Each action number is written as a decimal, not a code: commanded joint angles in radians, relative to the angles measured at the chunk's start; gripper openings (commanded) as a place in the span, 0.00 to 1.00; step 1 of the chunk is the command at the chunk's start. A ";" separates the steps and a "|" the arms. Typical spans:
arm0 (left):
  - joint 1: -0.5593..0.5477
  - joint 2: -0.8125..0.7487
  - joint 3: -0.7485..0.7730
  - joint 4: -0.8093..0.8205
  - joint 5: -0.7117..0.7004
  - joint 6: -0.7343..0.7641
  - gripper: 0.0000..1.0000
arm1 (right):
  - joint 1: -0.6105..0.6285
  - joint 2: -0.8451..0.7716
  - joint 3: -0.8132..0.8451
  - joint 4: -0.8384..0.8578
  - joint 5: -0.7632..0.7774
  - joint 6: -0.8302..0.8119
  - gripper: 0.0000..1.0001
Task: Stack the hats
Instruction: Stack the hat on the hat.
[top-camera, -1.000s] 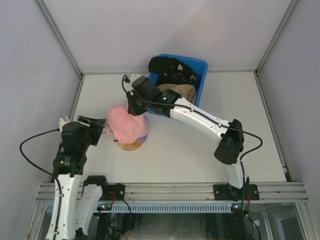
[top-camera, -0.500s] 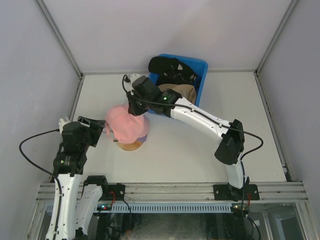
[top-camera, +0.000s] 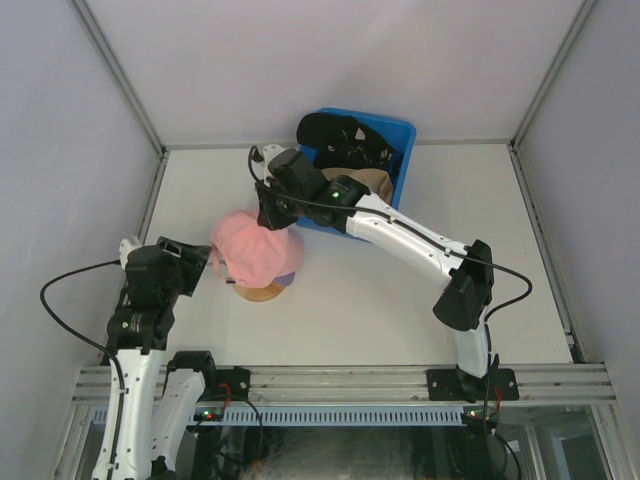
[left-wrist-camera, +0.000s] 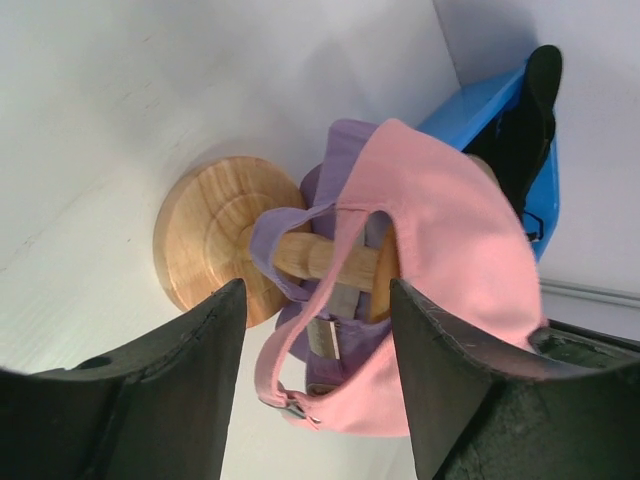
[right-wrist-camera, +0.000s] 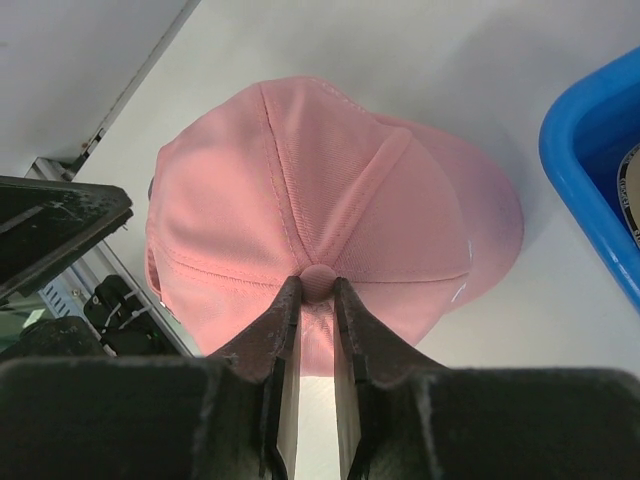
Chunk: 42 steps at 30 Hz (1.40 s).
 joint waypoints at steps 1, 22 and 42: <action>-0.003 0.007 -0.047 0.021 0.006 0.030 0.63 | -0.004 -0.076 0.021 0.045 -0.019 0.015 0.00; -0.004 0.036 -0.099 0.083 0.077 0.032 0.52 | -0.019 -0.081 0.050 0.041 -0.045 0.027 0.00; -0.016 0.045 -0.036 0.049 0.060 0.061 0.22 | -0.025 -0.081 0.046 0.038 -0.055 0.028 0.00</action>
